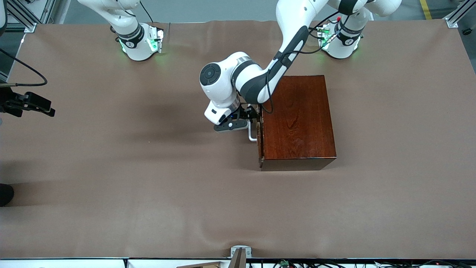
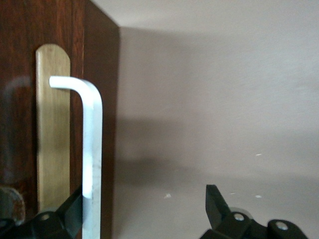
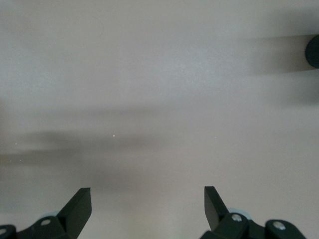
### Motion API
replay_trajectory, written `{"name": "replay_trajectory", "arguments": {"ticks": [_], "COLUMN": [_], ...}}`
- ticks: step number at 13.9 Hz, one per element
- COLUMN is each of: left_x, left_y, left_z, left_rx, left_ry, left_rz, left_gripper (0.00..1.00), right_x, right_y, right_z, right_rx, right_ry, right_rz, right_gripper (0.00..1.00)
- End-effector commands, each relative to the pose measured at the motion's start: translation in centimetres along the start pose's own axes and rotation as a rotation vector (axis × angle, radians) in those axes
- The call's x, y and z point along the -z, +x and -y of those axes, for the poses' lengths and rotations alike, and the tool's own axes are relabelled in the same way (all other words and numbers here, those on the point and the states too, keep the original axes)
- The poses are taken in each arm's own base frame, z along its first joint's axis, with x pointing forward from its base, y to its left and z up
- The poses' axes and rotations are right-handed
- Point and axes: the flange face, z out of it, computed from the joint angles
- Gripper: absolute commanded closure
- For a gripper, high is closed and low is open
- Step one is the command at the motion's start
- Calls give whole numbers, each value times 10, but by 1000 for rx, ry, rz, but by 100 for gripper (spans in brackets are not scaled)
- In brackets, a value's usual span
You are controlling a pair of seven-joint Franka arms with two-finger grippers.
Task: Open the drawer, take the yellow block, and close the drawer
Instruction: 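Pull the drawer handle outward with the left gripper to open the drawer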
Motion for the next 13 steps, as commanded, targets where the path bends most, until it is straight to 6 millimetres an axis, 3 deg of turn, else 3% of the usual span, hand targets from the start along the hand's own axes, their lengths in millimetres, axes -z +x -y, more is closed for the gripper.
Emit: {"name": "replay_trajectory", "arguments": {"ticks": [1, 5, 9, 13], "left_x": [18, 25, 14, 18], "left_y": [-1, -8, -18, -30], "left_z": [-23, -36, -45, -54], "left_rx": [7, 5, -7, -25], "left_ry": [-132, -221, -228, -254], "left_rz": [-59, -64, -39, -34], "left_gripper": [0, 0, 0, 0], "right_x": [5, 5, 4, 4], "right_y": [-6, -6, -5, -5], "right_z": [-1, 0, -1, -1], "right_rx": [2, 5, 2, 2], "right_ry": [-2, -2, -2, 0], "right_rz": [19, 20, 17, 17], "right_gripper": [0, 0, 0, 0]}}
